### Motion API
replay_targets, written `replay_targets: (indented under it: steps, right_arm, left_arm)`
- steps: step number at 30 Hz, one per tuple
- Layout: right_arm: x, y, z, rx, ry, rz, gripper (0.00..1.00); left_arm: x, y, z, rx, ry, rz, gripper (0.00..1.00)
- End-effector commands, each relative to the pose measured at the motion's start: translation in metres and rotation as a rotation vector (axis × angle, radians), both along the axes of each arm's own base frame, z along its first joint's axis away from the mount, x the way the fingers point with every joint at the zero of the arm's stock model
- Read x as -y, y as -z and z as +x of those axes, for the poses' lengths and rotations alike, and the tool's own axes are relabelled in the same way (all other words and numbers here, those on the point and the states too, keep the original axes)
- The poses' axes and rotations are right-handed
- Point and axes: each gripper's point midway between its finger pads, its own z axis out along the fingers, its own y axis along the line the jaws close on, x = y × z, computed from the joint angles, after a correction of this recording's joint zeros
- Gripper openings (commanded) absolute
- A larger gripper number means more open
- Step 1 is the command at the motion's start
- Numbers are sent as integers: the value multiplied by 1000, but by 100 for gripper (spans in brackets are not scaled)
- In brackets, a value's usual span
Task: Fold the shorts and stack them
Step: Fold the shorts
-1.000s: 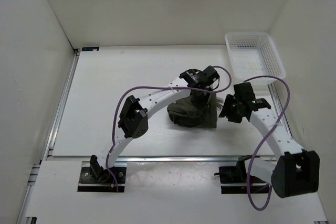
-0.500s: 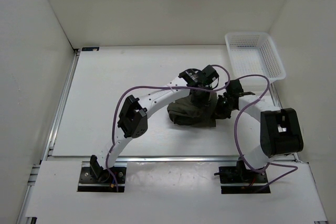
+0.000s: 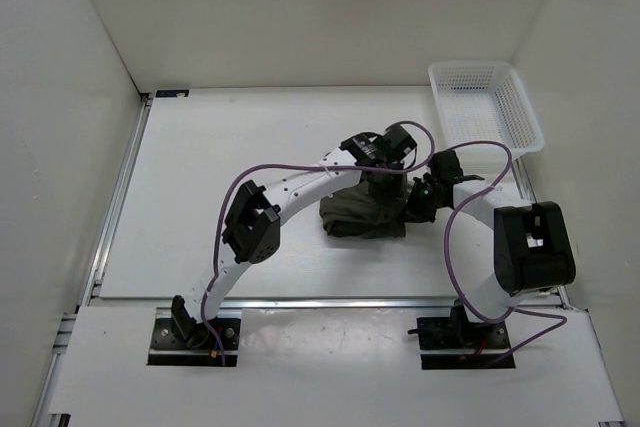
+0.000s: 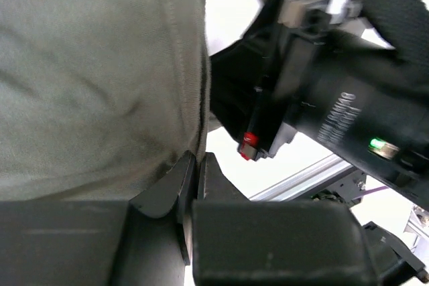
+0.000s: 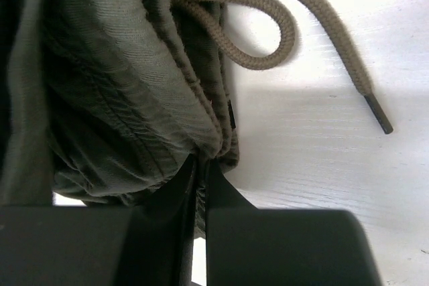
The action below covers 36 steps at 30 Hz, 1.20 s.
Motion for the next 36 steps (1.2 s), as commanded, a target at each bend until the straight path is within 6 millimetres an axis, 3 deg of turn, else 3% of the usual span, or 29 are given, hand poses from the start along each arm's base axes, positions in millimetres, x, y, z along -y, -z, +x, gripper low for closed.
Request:
replay_targets:
  steps: [1, 5, 8, 9, 11, 12, 13, 16, 19, 20, 22, 26, 27, 29, 32, 35, 36]
  right_arm:
    - [3, -1, 4, 28, 12, -21, 0]
    - [8, 1, 3, 22, 22, -45, 0]
    - [9, 0, 2, 23, 26, -53, 0]
    - [11, 3, 0, 16, 30, -63, 0]
    - [11, 0, 1, 26, 30, -61, 0]
    - [11, -2, -1, 28, 30, -61, 0]
    - [13, -2, 0, 29, 34, -69, 0]
    - [15, -2, -3, 24, 28, -83, 2]
    - [17, -10, -5, 39, 33, -88, 10]
    - [19, -15, -1, 62, 30, -101, 20]
    - [22, -22, -7, 66, 25, -113, 25]
    - [34, -42, -10, 113, 25, -173, 49]
    - [37, -50, -11, 136, 32, -178, 62]
    - [39, -66, -10, 175, 20, -189, 69]
    - [35, -78, -13, 200, 5, -204, 73]
    - [14, -88, -15, 214, -51, -147, 69]
    - [5, -88, -19, 212, -81, -125, 69]
  left_arm:
    - [3, -13, -12, -24, -11, -43, 11]
    - [4, 2, -23, -65, 1, -22, 11]
    - [-4, 17, -28, -96, 0, 25, 24]
    - [-4, 17, -28, -96, 0, 25, 33]
    - [-6, 5, -29, -84, 0, 7, 42]
    - [-9, -1, -29, -73, -5, 7, 53]
    - [-7, -6, -26, -58, -10, 1, 57]
    - [-1, -33, -22, -17, 0, -54, 59]
    - [-5, -47, -19, -9, 3, -69, 59]
    - [-8, -63, -13, 15, 0, -96, 59]
    - [-21, -75, -4, 21, -28, -102, 59]
    - [-71, -97, 15, 61, -96, -88, 54]
    - [-81, -97, 19, 70, -108, -74, 53]
    - [-105, -102, 27, 89, -150, -59, 45]
    - [-136, -68, 27, 70, -184, 47, 33]
    - [-152, -48, 29, 42, -193, 93, 33]
    - [-156, -39, 27, 36, -187, 120, 38]
